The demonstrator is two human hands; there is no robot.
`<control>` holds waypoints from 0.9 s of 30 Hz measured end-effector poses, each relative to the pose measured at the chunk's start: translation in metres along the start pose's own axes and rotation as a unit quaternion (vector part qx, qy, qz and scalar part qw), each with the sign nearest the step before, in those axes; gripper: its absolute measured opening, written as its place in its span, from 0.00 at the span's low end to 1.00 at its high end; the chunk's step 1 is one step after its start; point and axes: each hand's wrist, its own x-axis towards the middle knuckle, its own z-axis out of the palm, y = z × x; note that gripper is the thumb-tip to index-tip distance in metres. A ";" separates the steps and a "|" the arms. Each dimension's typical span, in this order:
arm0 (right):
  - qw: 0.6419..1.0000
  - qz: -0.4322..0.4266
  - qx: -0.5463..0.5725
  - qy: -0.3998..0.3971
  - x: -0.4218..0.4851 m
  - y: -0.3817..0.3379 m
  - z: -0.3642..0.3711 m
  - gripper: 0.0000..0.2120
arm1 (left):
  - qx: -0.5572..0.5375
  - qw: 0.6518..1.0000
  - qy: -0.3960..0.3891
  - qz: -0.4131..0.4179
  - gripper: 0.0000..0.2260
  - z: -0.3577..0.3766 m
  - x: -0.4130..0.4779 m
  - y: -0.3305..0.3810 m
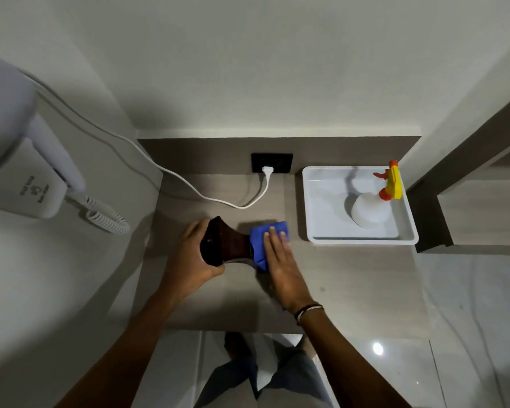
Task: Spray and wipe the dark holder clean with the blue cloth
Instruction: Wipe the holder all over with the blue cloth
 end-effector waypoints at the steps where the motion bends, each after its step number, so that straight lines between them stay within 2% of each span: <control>1: 1.000 0.029 -0.007 0.001 0.001 0.004 -0.002 0.46 | 0.006 1.000 -0.002 0.001 0.46 0.002 -0.001 0.003; 2: 1.000 0.024 0.016 0.011 0.002 -0.002 0.000 0.46 | 0.008 1.000 0.001 0.013 0.47 0.005 0.000 0.008; 5: 0.991 -0.090 0.093 0.028 0.001 -0.044 0.017 0.50 | -0.008 0.999 0.005 0.036 0.42 0.006 0.003 0.019; 7: 0.987 -0.122 0.088 0.051 -0.002 -0.047 0.026 0.54 | 0.004 0.999 0.003 0.047 0.40 0.002 0.003 0.016; 10: 0.998 -0.036 0.036 0.042 -0.001 -0.010 0.013 0.50 | 0.028 0.999 -0.005 0.014 0.45 -0.001 0.001 0.005; 12: 0.997 0.022 0.074 0.017 -0.001 -0.004 0.006 0.43 | 0.024 1.000 -0.009 -0.004 0.46 0.001 0.000 0.007; 14: 0.986 -0.008 0.165 0.032 0.002 -0.029 0.009 0.43 | 0.017 1.000 -0.009 0.009 0.42 0.004 0.002 0.013; 17: 0.983 -0.133 0.112 0.065 -0.004 -0.059 0.031 0.55 | 0.005 1.000 -0.011 0.028 0.36 0.003 0.003 0.016; 19: 0.987 -0.121 0.081 0.065 -0.003 -0.040 0.029 0.52 | 0.019 0.999 -0.016 0.031 0.37 -0.002 0.001 0.010; 22: 0.997 0.024 0.052 0.051 -0.004 -0.007 0.016 0.42 | 0.034 0.999 -0.009 -0.003 0.42 -0.001 -0.002 0.008; 23: 0.994 0.052 0.077 0.056 -0.004 -0.008 0.016 0.41 | 0.031 1.000 0.000 -0.002 0.43 0.000 -0.004 0.010; 24: 0.991 0.047 0.111 0.062 -0.001 -0.017 0.018 0.41 | 0.026 1.000 0.008 0.009 0.42 0.002 -0.003 0.013; 27: 0.980 -0.066 0.176 0.070 0.000 -0.058 0.030 0.47 | 0.019 0.997 -0.006 0.077 0.36 0.004 0.001 0.020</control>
